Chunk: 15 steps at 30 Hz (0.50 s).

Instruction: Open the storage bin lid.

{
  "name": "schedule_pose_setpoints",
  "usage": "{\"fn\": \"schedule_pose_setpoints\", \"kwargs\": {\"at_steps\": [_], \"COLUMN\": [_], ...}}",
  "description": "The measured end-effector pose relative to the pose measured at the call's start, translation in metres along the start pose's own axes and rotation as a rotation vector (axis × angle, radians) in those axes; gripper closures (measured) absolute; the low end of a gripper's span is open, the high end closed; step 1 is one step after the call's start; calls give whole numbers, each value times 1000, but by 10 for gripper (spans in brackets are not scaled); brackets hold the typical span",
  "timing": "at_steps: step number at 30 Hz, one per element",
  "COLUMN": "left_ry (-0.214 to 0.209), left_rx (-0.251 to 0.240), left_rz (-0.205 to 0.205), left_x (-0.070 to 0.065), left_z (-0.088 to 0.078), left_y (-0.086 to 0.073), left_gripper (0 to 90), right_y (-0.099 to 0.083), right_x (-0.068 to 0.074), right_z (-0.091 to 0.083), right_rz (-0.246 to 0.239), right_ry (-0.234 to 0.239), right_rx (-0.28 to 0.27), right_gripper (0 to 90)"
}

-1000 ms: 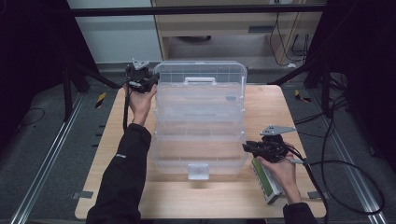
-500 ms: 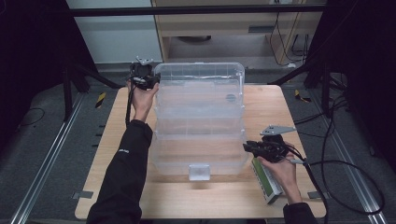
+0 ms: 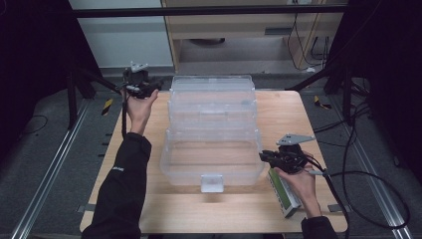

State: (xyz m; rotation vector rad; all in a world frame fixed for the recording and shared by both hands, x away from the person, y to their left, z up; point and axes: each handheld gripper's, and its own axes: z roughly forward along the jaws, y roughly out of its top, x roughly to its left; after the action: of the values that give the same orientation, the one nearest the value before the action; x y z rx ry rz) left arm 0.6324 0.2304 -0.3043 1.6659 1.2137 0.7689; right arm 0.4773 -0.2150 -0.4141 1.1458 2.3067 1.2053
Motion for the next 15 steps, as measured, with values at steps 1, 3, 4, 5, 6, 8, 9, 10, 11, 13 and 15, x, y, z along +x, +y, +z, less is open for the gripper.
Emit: {"fn": "schedule_pose_setpoints", "kwargs": {"at_steps": [1, 3, 4, 5, 6, 8, 9, 10, 11, 13, 15], "left_ry": [-2, -7, -23, -26, -31, -41, -31, -31, -24, -33, -46], "left_rx": [-9, -10, -26, -31, -40, -34, -33, -33, -20, -7, -6], "left_rz": [7, 11, 10, 17, 20, 20, 46, 46, 66, 83, 88], "left_x": [1, 1, 3, 3, 3, 3, 3, 3, 2, 1, 0], "left_z": [-6, -13, -26, -33, -40, -46, -57, -57, -62, -69, -76], "left_y": [-1, -3, -6, -9, -12, -16, -24, -24, -29, -38, -46], "left_gripper": [622, 608, 604, 599, 598, 588, 587, 582, 582, 577, 572], "right_y": [0, 0, 0, 0, 0, 0, 0, 0, 0, 0, 0], "right_x": [0, 0, 0, 0, 0, 0, 0, 0, 0, 0, 0], "right_z": [0, 0, 0, 0, 0, 0, 0, 0, 0, 0, 0], "right_rz": [1, 2, 3, 3, 4, 3, 3, 3, 4, 4, 4], "right_ry": [-1, -1, -2, -2, -3, -3, -4, -4, -3, -4, -4], "right_rx": [-1, 0, 1, 0, 0, 0, 0, 0, 1, 0, 0], "right_gripper": [780, 780, 780, 780, 780, 781, 780, 780, 780, 780, 780]}}
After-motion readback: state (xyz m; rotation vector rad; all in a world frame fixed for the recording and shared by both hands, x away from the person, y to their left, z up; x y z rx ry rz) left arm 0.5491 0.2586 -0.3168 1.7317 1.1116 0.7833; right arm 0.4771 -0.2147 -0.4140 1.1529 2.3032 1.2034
